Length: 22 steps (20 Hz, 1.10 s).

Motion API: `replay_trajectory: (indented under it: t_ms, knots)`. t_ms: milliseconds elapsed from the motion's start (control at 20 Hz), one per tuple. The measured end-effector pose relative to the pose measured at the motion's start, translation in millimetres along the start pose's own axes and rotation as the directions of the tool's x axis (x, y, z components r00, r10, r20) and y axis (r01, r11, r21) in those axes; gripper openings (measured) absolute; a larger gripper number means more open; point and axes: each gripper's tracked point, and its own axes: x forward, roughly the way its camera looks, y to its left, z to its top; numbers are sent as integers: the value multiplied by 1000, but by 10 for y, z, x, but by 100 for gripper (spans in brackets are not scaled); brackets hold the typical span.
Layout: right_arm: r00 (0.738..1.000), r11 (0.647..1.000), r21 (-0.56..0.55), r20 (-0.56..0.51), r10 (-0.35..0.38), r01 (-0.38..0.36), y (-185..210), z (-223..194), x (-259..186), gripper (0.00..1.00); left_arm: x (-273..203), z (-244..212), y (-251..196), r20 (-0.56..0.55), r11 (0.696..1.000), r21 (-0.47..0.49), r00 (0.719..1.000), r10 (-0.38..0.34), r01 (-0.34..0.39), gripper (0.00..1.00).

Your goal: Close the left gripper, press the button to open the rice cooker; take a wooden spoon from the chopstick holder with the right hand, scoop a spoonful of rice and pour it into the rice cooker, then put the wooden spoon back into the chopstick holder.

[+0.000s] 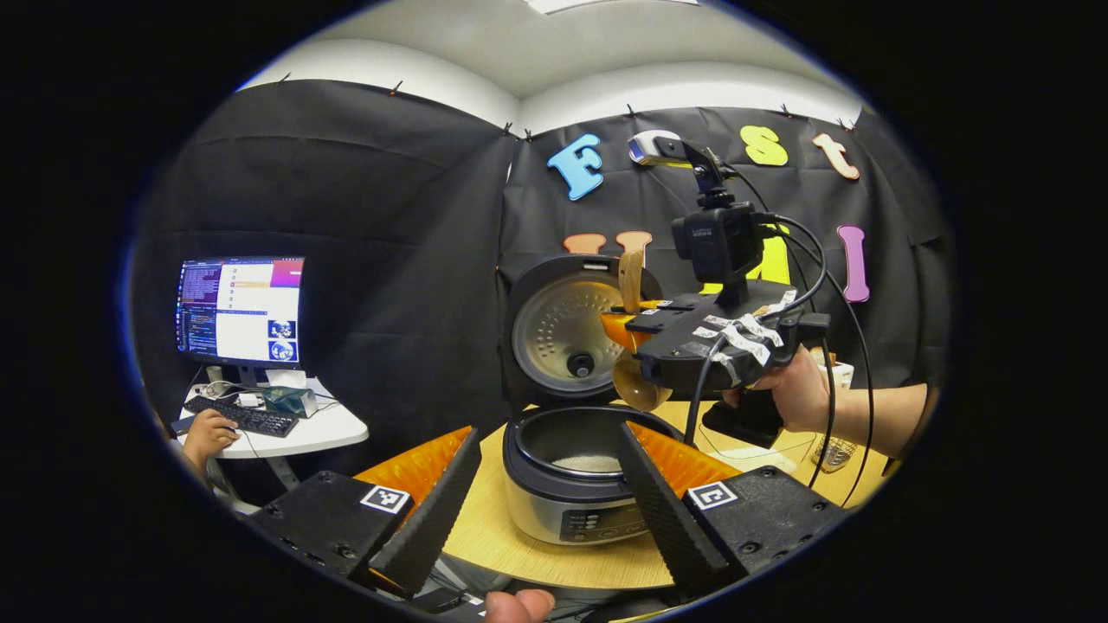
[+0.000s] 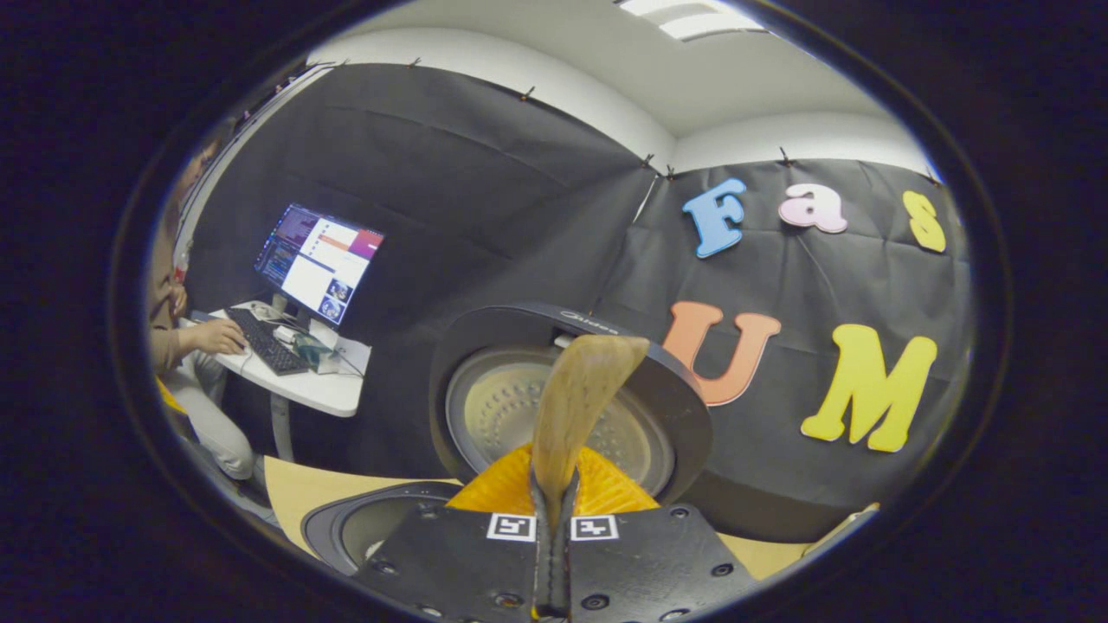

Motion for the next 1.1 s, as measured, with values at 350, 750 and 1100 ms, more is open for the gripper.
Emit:
replay_trajectory:
  t_ms: [350, 750, 1100]
  knots:
    - [1000, 990, 142, -14, -10, 12, -239, -13, -111, 0, -60, 78, 27, 18, 1000, -17, 1000, 8, -8, 100]
    - [995, 911, 404, 9, -96, 84, -1033, -23, -779, 0, -86, 96, -96, 11, 1000, 20, 1000, 19, -19, 100]
    - [962, 801, 541, -64, -266, 257, -2169, -441, -1698, 0, -43, 115, -517, 40, 999, 37, 998, -39, 37, 100]
